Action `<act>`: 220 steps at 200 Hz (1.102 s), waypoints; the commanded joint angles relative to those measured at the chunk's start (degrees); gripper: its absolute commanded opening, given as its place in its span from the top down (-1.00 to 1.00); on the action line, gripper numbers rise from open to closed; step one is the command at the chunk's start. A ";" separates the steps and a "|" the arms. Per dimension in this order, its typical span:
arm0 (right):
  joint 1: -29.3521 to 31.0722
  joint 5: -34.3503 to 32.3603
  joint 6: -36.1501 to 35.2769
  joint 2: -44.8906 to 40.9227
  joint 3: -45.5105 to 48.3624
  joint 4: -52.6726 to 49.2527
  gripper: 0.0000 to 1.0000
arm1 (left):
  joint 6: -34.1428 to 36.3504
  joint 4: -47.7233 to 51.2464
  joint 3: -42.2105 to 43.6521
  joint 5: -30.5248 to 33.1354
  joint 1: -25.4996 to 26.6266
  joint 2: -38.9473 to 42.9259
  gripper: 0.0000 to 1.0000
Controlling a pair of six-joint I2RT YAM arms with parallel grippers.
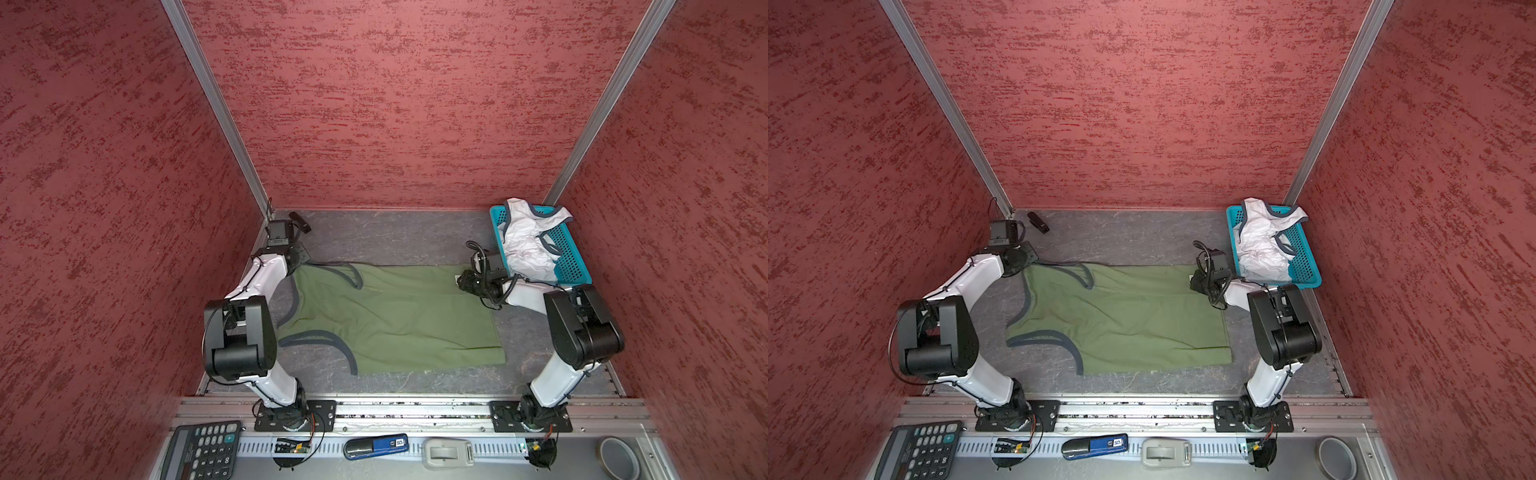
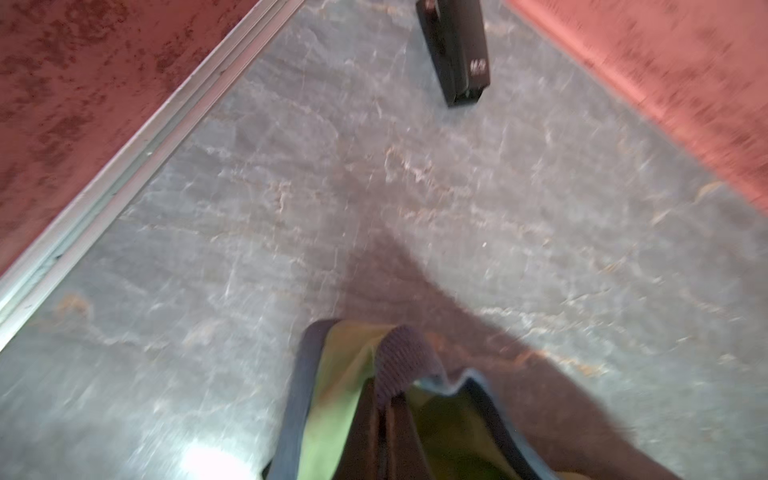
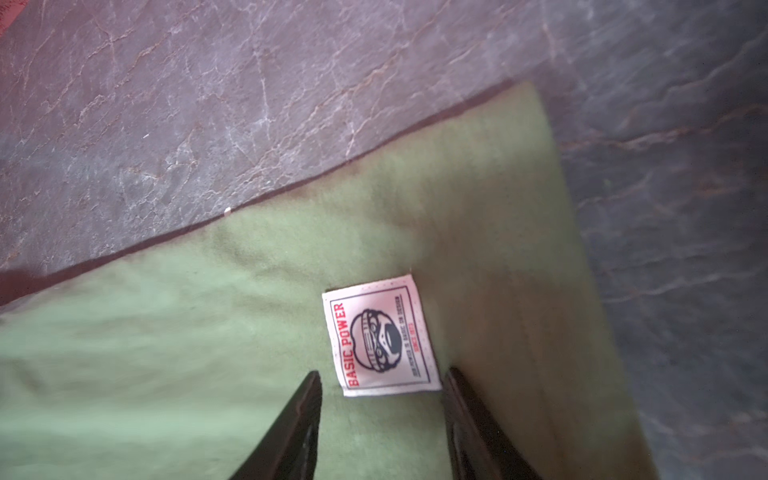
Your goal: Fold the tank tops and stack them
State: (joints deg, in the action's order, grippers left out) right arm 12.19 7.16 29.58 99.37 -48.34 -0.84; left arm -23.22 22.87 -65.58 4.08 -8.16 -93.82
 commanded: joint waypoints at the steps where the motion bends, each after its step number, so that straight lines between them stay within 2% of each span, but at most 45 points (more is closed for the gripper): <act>1: -0.31 -3.12 0.81 3.21 0.98 -5.57 0.01 | -2.96 -5.35 1.10 -5.09 -1.73 -2.59 0.99; 15: -0.28 -3.12 0.83 3.12 1.11 -5.57 0.01 | -4.45 -5.98 2.16 -6.29 -2.53 -3.37 0.95; 31: -0.26 -3.12 0.83 2.96 1.20 -5.64 0.01 | -5.67 -5.35 3.28 -6.80 -3.08 -3.74 0.80; 50: -0.31 -3.13 0.75 2.65 1.13 -5.99 0.01 | -8.07 -2.01 4.29 -4.79 -3.15 -3.98 0.68; 68: -0.28 -3.47 0.71 2.25 1.14 -6.09 0.01 | -11.25 0.90 6.06 -3.56 -3.60 -4.11 0.66; 105: -0.29 -3.51 0.71 2.23 1.00 -6.18 0.01 | -15.62 -1.68 13.20 -5.03 -5.38 -1.05 0.67; 140: -0.31 -3.47 0.74 2.23 1.14 -6.09 0.00 | -18.38 -3.20 16.93 -9.04 -7.86 1.93 0.60; 157: -0.25 -3.47 0.83 2.15 1.21 -6.10 0.01 | -17.40 -2.79 16.78 -7.79 -8.16 3.96 0.25; 176: -0.31 -3.47 0.70 2.18 1.22 -6.09 0.00 | -14.95 0.55 14.63 -2.04 -7.27 6.11 0.10; 220: -0.25 -3.47 0.83 2.23 1.23 -5.99 0.00 | -9.95 2.57 9.67 -1.95 -4.94 4.10 0.07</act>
State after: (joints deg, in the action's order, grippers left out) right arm 12.19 7.03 29.58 99.44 -48.38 -0.80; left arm -37.04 23.62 -53.10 0.45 -14.87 -88.73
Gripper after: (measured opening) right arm 0.498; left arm 0.461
